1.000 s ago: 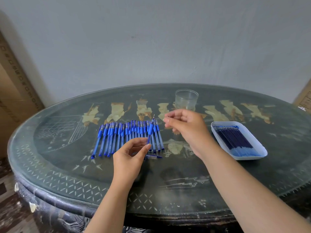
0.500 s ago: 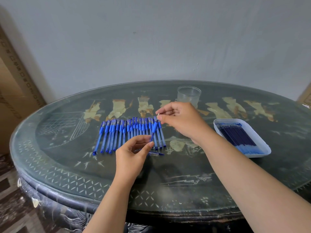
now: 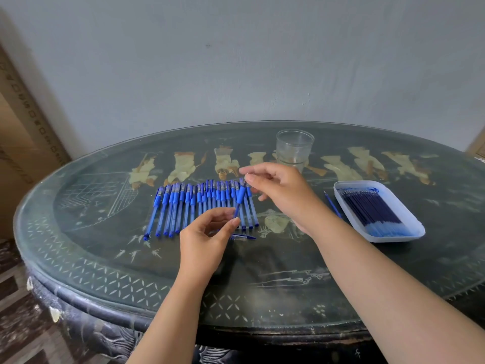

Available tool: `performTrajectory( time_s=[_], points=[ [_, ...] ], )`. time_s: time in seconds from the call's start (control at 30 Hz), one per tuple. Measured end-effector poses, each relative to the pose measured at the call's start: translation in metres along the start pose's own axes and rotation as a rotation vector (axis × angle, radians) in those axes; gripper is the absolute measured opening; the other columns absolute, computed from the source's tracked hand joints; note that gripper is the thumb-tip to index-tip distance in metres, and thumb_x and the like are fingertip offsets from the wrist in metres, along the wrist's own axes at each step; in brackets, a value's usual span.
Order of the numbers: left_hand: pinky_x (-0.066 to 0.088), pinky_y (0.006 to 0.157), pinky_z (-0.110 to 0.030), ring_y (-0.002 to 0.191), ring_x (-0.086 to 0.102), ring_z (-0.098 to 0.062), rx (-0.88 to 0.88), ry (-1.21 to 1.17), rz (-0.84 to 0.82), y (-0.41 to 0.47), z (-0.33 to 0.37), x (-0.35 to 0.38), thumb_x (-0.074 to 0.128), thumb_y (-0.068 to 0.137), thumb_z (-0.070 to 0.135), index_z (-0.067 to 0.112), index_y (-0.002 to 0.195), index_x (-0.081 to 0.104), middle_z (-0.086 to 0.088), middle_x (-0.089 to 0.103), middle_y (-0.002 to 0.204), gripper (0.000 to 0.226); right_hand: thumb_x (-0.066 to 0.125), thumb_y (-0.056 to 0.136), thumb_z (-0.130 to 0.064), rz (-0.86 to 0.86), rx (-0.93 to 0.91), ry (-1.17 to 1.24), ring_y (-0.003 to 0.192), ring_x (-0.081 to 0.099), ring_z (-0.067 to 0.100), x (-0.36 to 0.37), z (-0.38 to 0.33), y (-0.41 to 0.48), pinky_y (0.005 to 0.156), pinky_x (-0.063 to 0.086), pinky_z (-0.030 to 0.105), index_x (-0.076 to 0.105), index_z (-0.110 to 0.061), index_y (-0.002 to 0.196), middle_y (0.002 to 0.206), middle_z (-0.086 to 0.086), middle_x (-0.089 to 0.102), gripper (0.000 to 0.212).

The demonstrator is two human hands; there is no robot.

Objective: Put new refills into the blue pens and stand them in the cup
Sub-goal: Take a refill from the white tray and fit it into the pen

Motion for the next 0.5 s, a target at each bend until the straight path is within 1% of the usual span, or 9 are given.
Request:
performTrajectory(
  time_s=[0.07,0.13,0.2,0.23,0.3,0.37,0.43,0.5],
  points=[
    [0.055,0.075,-0.016,0.083,0.070,-0.005,0.002,0.010,-0.006,0.000,0.001,0.001,0.077,0.079,0.013,0.023,0.094,0.074,0.010,0.075,0.088,0.018,0.066,0.091,-0.031,0.039,-0.004,-0.011,0.093,0.066,0.004,-0.001,0.002,0.000,0.077,0.051,0.023,0.073,-0.024,0.101,0.099,-0.010,0.072,0.014],
    [0.055,0.075,-0.016,0.083,0.070,-0.006,-0.001,0.009,-0.008,0.000,0.001,0.001,0.077,0.080,0.013,0.024,0.094,0.074,0.010,0.075,0.088,0.018,0.072,0.085,-0.038,0.085,0.014,-0.022,0.089,0.066,0.009,-0.003,0.006,0.001,0.077,0.055,0.030,0.069,-0.021,0.094,0.094,-0.005,0.071,0.020],
    [0.055,0.075,-0.017,0.083,0.071,-0.006,-0.005,0.003,-0.002,0.000,0.001,0.001,0.077,0.080,0.013,0.023,0.094,0.075,0.009,0.075,0.088,0.018,0.072,0.082,-0.046,0.103,0.027,-0.022,0.088,0.066,0.014,-0.004,0.009,0.001,0.077,0.057,0.033,0.065,-0.022,0.095,0.094,-0.001,0.069,0.029],
    [0.055,0.075,-0.017,0.083,0.071,-0.007,-0.009,0.000,0.001,0.000,0.000,0.001,0.078,0.080,0.013,0.022,0.095,0.075,0.009,0.075,0.089,0.018,0.070,0.083,-0.047,0.095,0.031,0.001,0.089,0.066,0.015,-0.004,0.010,0.001,0.077,0.057,0.032,0.064,-0.023,0.098,0.096,0.000,0.069,0.028],
    [0.055,0.074,-0.016,0.083,0.071,-0.007,-0.016,-0.008,0.003,0.000,-0.001,0.000,0.078,0.080,0.013,0.023,0.094,0.075,0.008,0.075,0.088,0.018,0.061,0.093,-0.038,0.052,0.031,0.092,0.091,0.067,0.015,-0.001,0.010,0.000,0.077,0.058,0.031,0.066,-0.025,0.108,0.099,-0.003,0.069,0.021],
    [0.055,0.074,-0.016,0.083,0.071,-0.006,-0.018,-0.017,0.006,0.000,-0.001,0.001,0.078,0.079,0.011,0.024,0.092,0.074,0.009,0.075,0.087,0.019,0.056,0.098,-0.025,0.035,0.004,0.122,0.093,0.068,0.014,0.000,0.008,0.000,0.078,0.060,0.031,0.068,-0.022,0.114,0.101,-0.005,0.069,0.020],
    [0.055,0.074,-0.016,0.082,0.071,-0.006,-0.014,-0.015,0.008,0.000,-0.001,0.001,0.078,0.079,0.011,0.024,0.092,0.074,0.009,0.075,0.087,0.019,0.058,0.097,-0.020,0.057,-0.009,0.108,0.090,0.070,0.013,0.000,0.009,0.000,0.076,0.061,0.033,0.071,-0.015,0.110,0.099,-0.002,0.071,0.019],
    [0.054,0.073,-0.015,0.082,0.071,-0.007,-0.012,-0.020,0.013,0.000,-0.001,0.001,0.078,0.079,0.010,0.023,0.092,0.075,0.008,0.075,0.086,0.018,0.062,0.094,-0.019,0.069,0.002,0.141,0.083,0.072,0.015,0.002,0.011,0.001,0.072,0.062,0.036,0.071,-0.008,0.104,0.095,0.003,0.072,0.017]
  ],
)
Point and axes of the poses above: each hand's wrist, its own y-axis towards the middle knuckle, its own x-axis out of the palm, z = x × y, the point moved 10 cm from there along y, towards the middle knuckle
